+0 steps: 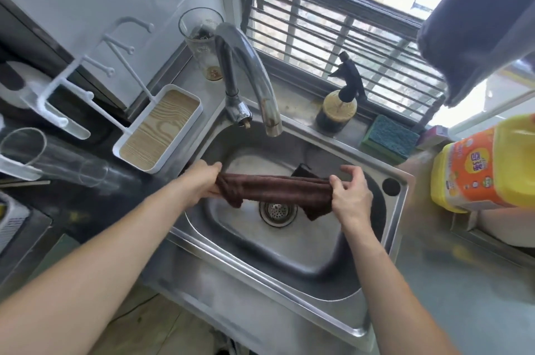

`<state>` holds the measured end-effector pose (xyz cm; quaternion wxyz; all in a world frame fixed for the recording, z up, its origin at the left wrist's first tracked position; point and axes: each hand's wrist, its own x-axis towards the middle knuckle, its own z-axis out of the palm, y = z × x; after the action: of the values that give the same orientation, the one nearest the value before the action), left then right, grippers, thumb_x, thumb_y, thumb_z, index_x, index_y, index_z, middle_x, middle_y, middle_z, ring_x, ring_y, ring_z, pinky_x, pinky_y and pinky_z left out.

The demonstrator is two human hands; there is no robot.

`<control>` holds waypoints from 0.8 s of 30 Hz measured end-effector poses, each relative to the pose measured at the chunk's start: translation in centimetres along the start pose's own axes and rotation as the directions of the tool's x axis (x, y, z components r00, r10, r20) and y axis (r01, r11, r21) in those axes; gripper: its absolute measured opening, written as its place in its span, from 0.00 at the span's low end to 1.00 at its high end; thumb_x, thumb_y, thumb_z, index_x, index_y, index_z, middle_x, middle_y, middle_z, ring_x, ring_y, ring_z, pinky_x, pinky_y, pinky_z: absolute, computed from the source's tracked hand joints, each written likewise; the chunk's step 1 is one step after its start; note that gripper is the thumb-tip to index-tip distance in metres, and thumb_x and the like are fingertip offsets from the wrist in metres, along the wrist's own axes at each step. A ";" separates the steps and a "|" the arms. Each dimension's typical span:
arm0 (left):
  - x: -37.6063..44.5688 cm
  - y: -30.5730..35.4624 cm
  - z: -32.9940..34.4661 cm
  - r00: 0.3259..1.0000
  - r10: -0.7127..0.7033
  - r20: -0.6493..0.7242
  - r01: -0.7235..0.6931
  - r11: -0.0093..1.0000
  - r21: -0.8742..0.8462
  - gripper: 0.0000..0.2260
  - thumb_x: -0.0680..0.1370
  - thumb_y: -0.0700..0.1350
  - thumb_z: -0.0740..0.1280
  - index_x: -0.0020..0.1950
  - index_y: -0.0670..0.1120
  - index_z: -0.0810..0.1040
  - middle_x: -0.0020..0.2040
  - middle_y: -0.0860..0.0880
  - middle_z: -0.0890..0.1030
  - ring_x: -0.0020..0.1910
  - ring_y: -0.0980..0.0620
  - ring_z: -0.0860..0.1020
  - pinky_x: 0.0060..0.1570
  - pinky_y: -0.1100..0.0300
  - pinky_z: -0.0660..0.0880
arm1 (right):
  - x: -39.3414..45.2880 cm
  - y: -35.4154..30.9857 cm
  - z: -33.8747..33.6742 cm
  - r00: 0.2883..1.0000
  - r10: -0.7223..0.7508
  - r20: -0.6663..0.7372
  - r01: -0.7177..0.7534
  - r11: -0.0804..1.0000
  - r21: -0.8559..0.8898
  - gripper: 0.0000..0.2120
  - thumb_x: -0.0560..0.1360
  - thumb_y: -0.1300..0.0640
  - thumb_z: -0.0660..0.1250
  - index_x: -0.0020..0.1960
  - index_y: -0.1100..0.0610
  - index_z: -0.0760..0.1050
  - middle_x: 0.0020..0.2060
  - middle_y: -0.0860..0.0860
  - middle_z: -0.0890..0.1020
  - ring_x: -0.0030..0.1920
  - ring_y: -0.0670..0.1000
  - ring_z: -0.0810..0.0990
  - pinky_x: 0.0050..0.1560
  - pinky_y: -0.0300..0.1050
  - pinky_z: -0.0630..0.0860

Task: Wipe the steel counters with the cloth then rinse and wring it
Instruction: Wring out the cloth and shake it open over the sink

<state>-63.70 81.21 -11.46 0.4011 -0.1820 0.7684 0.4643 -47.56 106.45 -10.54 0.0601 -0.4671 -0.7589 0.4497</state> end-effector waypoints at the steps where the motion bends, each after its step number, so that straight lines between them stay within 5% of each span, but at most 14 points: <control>1: 0.3 -0.2 0.0 0.996 0.058 -0.074 -0.050 0.993 0.106 0.15 0.84 0.48 0.60 0.60 0.36 0.72 0.51 0.34 0.82 0.44 0.37 0.84 0.44 0.43 0.83 | -0.3 0.1 -0.2 0.999 -0.026 -0.033 0.025 0.999 -0.044 0.10 0.82 0.57 0.64 0.62 0.53 0.76 0.49 0.56 0.84 0.54 0.57 0.81 0.55 0.43 0.71; 3: 0.2 -0.3 0.1 0.967 0.218 -0.131 -0.173 0.940 0.293 0.18 0.82 0.53 0.59 0.65 0.41 0.72 0.61 0.39 0.79 0.57 0.38 0.80 0.60 0.43 0.78 | -0.9 0.1 -0.5 0.995 -0.060 -0.078 0.054 0.995 -0.079 0.11 0.83 0.59 0.59 0.62 0.54 0.76 0.53 0.56 0.83 0.56 0.58 0.80 0.54 0.42 0.68; 5: -0.3 -0.1 -0.4 0.961 0.264 -0.078 -0.234 0.932 0.276 0.27 0.81 0.59 0.61 0.74 0.44 0.66 0.68 0.44 0.75 0.65 0.43 0.75 0.68 0.50 0.70 | -1.7 0.1 -0.8 0.995 -0.058 -0.080 0.057 0.998 -0.006 0.14 0.83 0.60 0.58 0.62 0.49 0.77 0.52 0.53 0.83 0.52 0.55 0.79 0.53 0.43 0.70; 8: -0.6 -0.2 -1.7 0.941 0.177 0.288 -0.232 0.958 0.170 0.45 0.71 0.62 0.76 0.78 0.61 0.49 0.65 0.44 0.75 0.61 0.50 0.79 0.67 0.53 0.72 | -2.1 0.7 -1.7 0.999 -0.038 -0.035 0.042 0.991 0.130 0.17 0.79 0.61 0.59 0.55 0.43 0.82 0.40 0.46 0.83 0.39 0.49 0.78 0.45 0.47 0.75; 11: -1.8 -0.4 -2.2 0.832 0.288 0.473 -0.413 0.893 0.182 0.34 0.76 0.40 0.74 0.77 0.50 0.63 0.44 0.49 0.73 0.43 0.55 0.75 0.52 0.65 0.74 | -3.0 0.9 -2.5 0.993 0.001 0.116 -0.028 0.974 0.226 0.16 0.77 0.66 0.61 0.47 0.51 0.86 0.41 0.50 0.86 0.41 0.51 0.82 0.47 0.48 0.78; 13: -3.0 0.2 -1.2 0.822 0.372 0.431 -0.464 0.876 0.129 0.19 0.77 0.37 0.72 0.68 0.46 0.76 0.40 0.51 0.71 0.38 0.57 0.73 0.44 0.70 0.74 | -4.4 0.2 -2.5 0.970 -0.020 0.242 -0.069 0.933 0.354 0.17 0.79 0.70 0.60 0.48 0.55 0.84 0.40 0.55 0.84 0.38 0.52 0.80 0.41 0.46 0.77; 15: -3.7 0.3 0.0 0.821 0.371 0.434 -0.485 0.854 0.187 0.14 0.78 0.40 0.72 0.62 0.47 0.79 0.42 0.51 0.75 0.41 0.57 0.75 0.46 0.66 0.74 | -5.7 -1.0 -2.5 0.954 -0.085 0.288 -0.052 0.898 0.437 0.15 0.79 0.69 0.60 0.50 0.56 0.84 0.39 0.57 0.80 0.37 0.56 0.75 0.36 0.44 0.72; 21: -5.6 -1.1 6.1 0.863 0.237 0.446 -0.375 0.892 0.254 0.12 0.81 0.37 0.62 0.62 0.44 0.79 0.57 0.46 0.80 0.56 0.50 0.77 0.56 0.54 0.75 | -7.8 -6.2 -5.1 0.913 -0.231 0.336 -0.092 0.687 0.720 0.13 0.78 0.66 0.60 0.53 0.59 0.82 0.44 0.60 0.79 0.43 0.59 0.74 0.47 0.51 0.73; 24: -6.4 -2.3 8.8 0.878 -0.002 0.478 -0.059 0.992 0.114 0.14 0.83 0.52 0.59 0.52 0.45 0.80 0.50 0.45 0.81 0.50 0.47 0.78 0.57 0.51 0.74 | -8.0 -7.6 -6.2 0.891 -0.285 0.353 -0.137 0.573 0.808 0.14 0.79 0.68 0.57 0.54 0.60 0.80 0.44 0.60 0.81 0.42 0.55 0.79 0.45 0.45 0.78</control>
<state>-54.36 86.99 -9.91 0.5815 -0.0253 0.6761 0.4517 -44.92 103.03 1.36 0.1116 -0.2365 -0.4773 0.8389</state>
